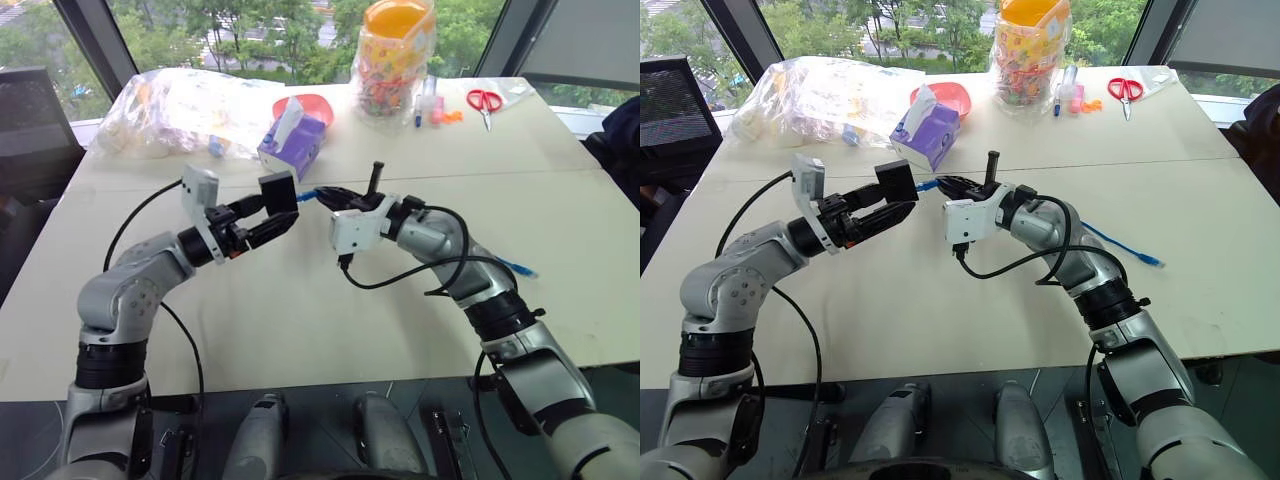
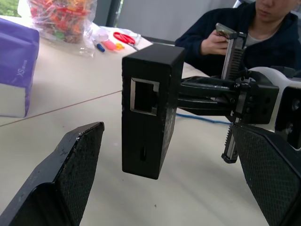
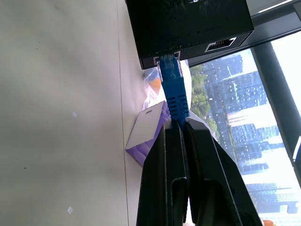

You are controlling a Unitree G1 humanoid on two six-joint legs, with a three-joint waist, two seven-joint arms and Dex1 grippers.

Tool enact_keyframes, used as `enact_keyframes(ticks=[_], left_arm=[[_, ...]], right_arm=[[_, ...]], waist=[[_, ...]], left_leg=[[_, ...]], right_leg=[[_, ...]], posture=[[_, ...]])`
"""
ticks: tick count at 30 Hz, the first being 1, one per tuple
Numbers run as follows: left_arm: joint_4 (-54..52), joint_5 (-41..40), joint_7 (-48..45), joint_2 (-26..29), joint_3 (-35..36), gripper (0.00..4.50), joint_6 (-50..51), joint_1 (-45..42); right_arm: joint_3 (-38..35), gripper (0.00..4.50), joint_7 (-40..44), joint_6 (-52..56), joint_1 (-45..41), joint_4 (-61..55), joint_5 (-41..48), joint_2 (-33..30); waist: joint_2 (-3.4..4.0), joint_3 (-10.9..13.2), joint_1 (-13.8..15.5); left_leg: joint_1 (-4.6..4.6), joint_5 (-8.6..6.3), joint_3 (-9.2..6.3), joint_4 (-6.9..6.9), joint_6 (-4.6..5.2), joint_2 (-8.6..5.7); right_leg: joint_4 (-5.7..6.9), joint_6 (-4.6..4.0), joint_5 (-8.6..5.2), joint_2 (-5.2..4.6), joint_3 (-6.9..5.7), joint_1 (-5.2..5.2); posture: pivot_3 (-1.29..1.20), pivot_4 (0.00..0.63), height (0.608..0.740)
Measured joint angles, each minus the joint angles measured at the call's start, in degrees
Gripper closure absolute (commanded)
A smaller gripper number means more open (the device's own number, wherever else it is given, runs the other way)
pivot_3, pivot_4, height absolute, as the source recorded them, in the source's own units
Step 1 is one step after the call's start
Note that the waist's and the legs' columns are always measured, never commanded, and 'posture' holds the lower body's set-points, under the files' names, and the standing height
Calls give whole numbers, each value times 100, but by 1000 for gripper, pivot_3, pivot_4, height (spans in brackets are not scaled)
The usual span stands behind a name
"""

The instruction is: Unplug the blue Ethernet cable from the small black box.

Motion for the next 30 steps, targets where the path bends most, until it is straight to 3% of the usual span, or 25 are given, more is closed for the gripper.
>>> enact_keyframes(ticks=[7,9,14,18,23,30], left_arm=[[0,-62,-48,27,39,3513,0,-5],[1,-61,-65,27,39,4029,-2,-5],[7,-12,-94,27,16,4026,-23,-7],[103,102,-179,125,-46,4026,-35,-33],[191,154,-484,272,-140,4026,-35,-33],[201,-39,-1258,724,-134,4026,87,-48]], right_arm=[[79,4500,24,-25,0,0,0,-66],[86,4500,38,-33,-1,0,0,-76],[102,4500,44,-83,-1,0,-1,-124],[105,3144,221,-118,-3,-23,104,-171],[86,626,1023,355,-3,-199,930,-117],[-209,626,3020,2573,-3,-1130,3295,-187]], waist=[[0,0,-1],[-1,0,-1],[-1,0,0],[-1,1,-4],[-5,3,-7],[-6,5,5]], left_leg=[[0,0,0,0,0,0],[0,0,0,0,0,0],[0,0,0,0,0,0],[0,0,0,0,0,0],[0,0,0,0,0,0],[0,0,-2,0,1,1]], right_leg=[[0,0,0,0,0,0],[0,0,0,0,0,0],[0,0,0,0,0,0],[0,0,0,0,0,0],[0,0,0,0,0,0],[-3,-1,-2,0,-1,4]], posture=[[0,150,726],[0,150,726],[0,150,726],[0,150,726],[0,150,726],[0,150,726]])
